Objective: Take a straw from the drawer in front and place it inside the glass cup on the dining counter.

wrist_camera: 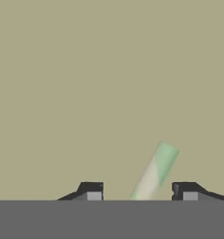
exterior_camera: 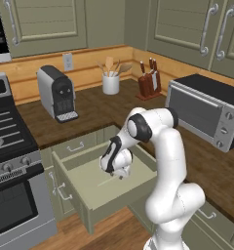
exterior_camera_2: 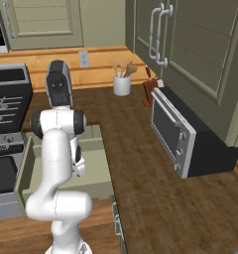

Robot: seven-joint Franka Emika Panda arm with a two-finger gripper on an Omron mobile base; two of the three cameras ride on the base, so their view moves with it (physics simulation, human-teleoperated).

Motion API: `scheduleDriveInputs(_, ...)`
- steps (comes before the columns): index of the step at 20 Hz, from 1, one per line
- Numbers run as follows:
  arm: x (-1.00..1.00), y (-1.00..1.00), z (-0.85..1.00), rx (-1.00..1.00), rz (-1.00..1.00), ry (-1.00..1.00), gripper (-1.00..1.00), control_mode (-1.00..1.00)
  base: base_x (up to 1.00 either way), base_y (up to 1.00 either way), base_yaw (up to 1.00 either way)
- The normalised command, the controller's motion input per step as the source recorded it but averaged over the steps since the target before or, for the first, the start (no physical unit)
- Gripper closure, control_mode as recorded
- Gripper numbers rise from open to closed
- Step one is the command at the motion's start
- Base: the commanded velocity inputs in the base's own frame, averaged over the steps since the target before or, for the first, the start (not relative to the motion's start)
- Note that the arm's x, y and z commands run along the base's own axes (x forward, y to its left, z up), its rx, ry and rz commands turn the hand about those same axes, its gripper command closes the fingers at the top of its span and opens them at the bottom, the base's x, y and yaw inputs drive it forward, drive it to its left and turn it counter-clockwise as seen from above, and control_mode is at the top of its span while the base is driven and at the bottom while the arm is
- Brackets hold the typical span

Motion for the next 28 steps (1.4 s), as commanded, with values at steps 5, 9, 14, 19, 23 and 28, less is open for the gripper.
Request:
scheduleDriveInputs(5, 0.00, 0.00, -0.21, 0.00, -0.05, 0.00, 1.00, -1.00, 0.00, 0.00, 0.00)
scheduleDriveInputs(9, 0.00, 0.00, 0.00, 0.00, -0.03, 0.00, 1.00, -1.00, 0.00, 0.00, 0.00)
scheduleDriveInputs(14, 0.00, 0.00, 0.10, 0.00, -0.01, 0.00, 1.00, -1.00, 0.00, 0.00, 0.00)
scheduleDriveInputs(19, -0.17, 0.00, 0.87, 0.00, 0.00, -0.15, 1.00, -1.00, 0.00, 0.00, 0.00)
scheduleDriveInputs(23, -0.31, 0.00, 1.00, 0.00, 0.03, -0.22, 1.00, -1.00, 0.00, 0.00, 0.00)
scheduleDriveInputs(28, -0.22, 0.00, 1.00, 0.00, 0.18, -0.16, 1.00, -1.00, 0.00, 0.00, 0.00)
